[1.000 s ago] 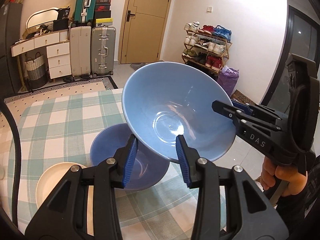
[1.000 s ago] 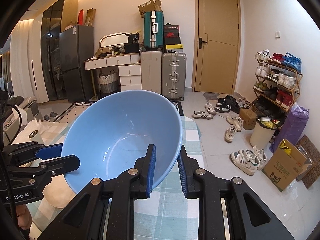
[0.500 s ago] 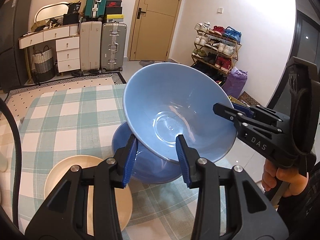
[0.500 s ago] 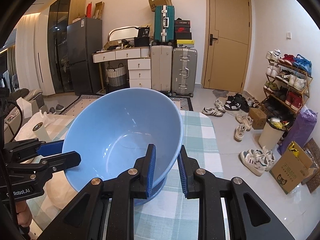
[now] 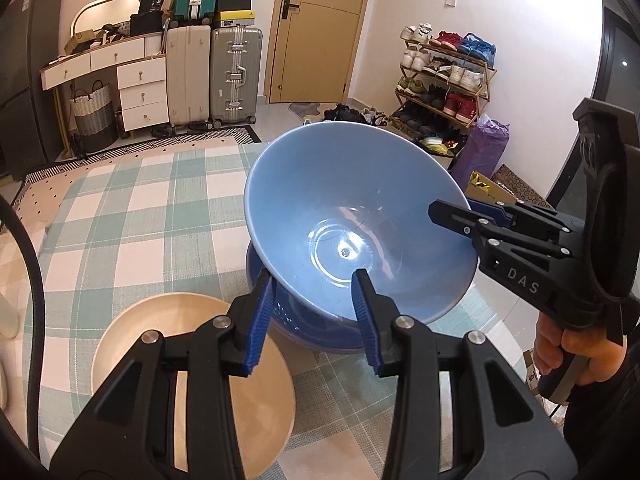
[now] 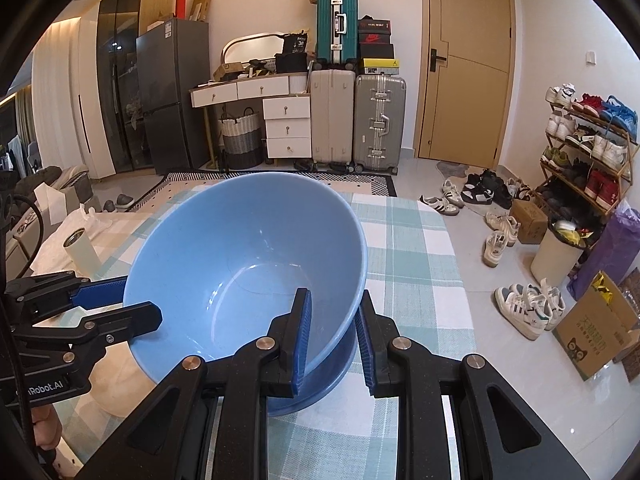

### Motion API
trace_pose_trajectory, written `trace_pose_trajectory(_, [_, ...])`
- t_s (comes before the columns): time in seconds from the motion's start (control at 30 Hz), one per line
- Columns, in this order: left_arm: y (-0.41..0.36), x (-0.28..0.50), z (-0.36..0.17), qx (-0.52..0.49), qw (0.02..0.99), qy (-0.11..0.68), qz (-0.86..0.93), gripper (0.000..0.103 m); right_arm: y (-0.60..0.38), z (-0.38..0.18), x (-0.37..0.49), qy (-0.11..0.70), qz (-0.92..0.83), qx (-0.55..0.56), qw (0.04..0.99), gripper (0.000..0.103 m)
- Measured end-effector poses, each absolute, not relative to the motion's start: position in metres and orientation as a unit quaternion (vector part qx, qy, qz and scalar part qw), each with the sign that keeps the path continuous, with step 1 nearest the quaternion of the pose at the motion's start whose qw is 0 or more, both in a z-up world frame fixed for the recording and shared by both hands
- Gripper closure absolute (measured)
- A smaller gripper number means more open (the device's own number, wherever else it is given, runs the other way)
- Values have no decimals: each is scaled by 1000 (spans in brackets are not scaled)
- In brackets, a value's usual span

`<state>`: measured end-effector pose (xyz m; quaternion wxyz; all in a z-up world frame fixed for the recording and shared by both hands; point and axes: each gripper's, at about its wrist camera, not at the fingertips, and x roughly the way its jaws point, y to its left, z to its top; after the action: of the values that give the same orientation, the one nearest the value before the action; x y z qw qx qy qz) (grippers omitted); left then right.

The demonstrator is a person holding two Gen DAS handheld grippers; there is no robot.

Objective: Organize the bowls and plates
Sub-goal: 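Lower the held bowl into the nested light-blue bowls with the right gripper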

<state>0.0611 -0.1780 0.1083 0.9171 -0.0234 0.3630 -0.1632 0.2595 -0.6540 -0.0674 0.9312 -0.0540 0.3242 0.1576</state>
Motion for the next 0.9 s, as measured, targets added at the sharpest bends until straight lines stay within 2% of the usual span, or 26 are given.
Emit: trace_pose_trajectory(0.9, [-184, 109, 37, 17, 911, 390, -136, 67, -644, -122, 280, 345, 138, -104, 923, 81])
